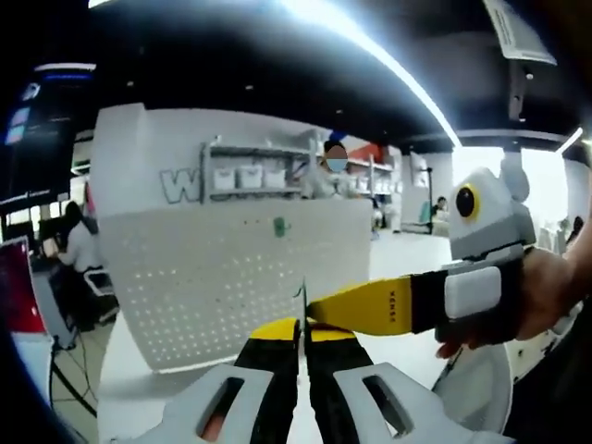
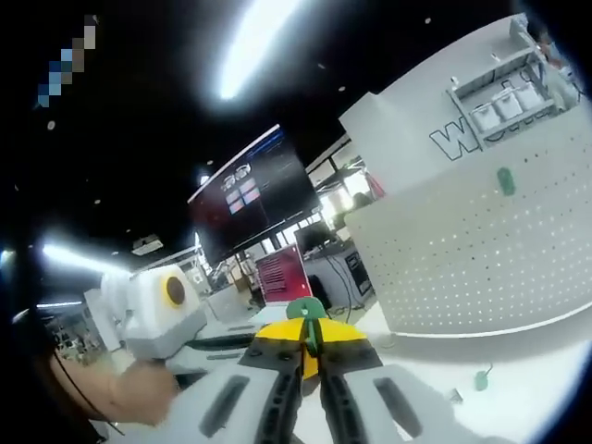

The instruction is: Insert the hook assembly into the mounting plate slot until the hook locks in place.

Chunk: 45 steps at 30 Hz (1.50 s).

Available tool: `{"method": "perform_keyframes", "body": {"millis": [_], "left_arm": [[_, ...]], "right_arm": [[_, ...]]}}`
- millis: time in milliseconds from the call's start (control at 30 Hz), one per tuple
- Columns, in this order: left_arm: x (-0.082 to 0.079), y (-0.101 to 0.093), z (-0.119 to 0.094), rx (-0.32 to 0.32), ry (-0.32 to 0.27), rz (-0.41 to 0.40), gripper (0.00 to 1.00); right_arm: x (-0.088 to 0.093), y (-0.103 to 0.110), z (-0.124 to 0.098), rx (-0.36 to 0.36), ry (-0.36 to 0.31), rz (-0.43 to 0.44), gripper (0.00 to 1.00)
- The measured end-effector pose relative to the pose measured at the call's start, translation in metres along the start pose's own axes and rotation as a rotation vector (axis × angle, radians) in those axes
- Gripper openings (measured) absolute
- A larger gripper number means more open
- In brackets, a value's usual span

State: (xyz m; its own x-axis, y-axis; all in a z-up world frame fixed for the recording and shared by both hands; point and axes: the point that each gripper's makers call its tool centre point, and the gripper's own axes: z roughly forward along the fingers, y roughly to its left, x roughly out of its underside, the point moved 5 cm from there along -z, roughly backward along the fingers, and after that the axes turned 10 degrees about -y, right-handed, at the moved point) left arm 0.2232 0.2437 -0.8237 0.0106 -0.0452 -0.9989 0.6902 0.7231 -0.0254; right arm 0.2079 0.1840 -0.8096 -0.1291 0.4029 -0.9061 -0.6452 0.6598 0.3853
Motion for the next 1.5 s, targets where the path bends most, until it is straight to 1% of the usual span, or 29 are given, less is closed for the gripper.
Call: {"method": "perform_keyframes", "body": {"millis": [67, 167, 267, 300, 333, 400, 467, 500, 600, 667, 733, 800, 1000, 1167, 1333, 1367, 1500], "left_arm": [[0.0, -0.001, 0.0, 0.003, 0.002, -0.003, 0.01], [0.005, -0.002, 0.0, 0.007, 0.03, -0.029, 0.01], [0.009, -0.002, 0.001, 0.015, 0.034, -0.032, 0.02], [0.011, -0.003, 0.0, 0.022, 0.048, -0.029, 0.02], [0.011, -0.003, 0.0, 0.026, 0.049, -0.023, 0.02], [0.015, -0.004, 0.0, 0.036, 0.063, -0.024, 0.03], [0.018, -0.005, 0.0, 0.043, 0.074, -0.021, 0.03], [0.02, -0.006, 0.0, 0.043, 0.076, -0.024, 0.03], [0.022, -0.008, 0.0, 0.041, 0.074, -0.03, 0.03], [0.023, -0.009, 0.0, 0.049, 0.081, -0.028, 0.03], [0.023, -0.009, 0.001, 0.048, 0.078, -0.057, 0.03], [0.024, -0.008, 0.001, 0.051, 0.082, -0.066, 0.03], [0.024, -0.011, 0.004, 0.08, 0.102, -0.03, 0.06], [0.029, -0.013, 0.006, 0.088, 0.119, -0.016, 0.18], [0.034, -0.016, 0.008, 0.114, 0.129, -0.029, 0.28], [0.034, -0.016, 0.008, 0.116, 0.128, -0.031, 0.31], [0.035, -0.015, 0.008, 0.116, 0.107, -0.048, 0.5]], "right_arm": [[0.0, -0.001, -0.001, -0.005, -0.001, -0.007, 0.01], [0.003, -0.003, -0.002, 0.004, 0.033, 0.009, 0.01], [0.007, -0.004, -0.003, 0.005, 0.057, -0.01, 0.0], [0.008, -0.005, -0.004, 0.003, 0.056, -0.009, 0.0], [0.009, -0.006, -0.005, 0.001, 0.054, 0.0, 0.0], [0.012, -0.009, -0.007, 0.015, 0.061, 0.055, 0.0], [0.015, -0.01, -0.009, 0.019, 0.069, 0.064, 0.0], [0.016, -0.01, -0.01, 0.022, 0.08, 0.054, 0.0], [0.015, -0.01, -0.011, 0.032, 0.083, 0.032, 0.0], [0.016, -0.011, -0.012, 0.043, 0.086, 0.044, 0.0], [0.016, -0.013, -0.013, 0.051, 0.082, 0.056, 0.0], [0.016, -0.014, -0.014, 0.054, 0.084, 0.067, 0.0], [0.017, -0.018, -0.016, 0.07, 0.084, 0.076, 0.0], [0.017, -0.022, -0.019, 0.081, 0.087, 0.077, 0.0], [0.014, -0.027, -0.019, 0.085, 0.072, 0.058, 0.0], [0.014, -0.029, -0.019, 0.086, 0.071, 0.055, 0.0], [0.013, -0.033, -0.019, 0.087, 0.078, 0.009, 0.0]]}}
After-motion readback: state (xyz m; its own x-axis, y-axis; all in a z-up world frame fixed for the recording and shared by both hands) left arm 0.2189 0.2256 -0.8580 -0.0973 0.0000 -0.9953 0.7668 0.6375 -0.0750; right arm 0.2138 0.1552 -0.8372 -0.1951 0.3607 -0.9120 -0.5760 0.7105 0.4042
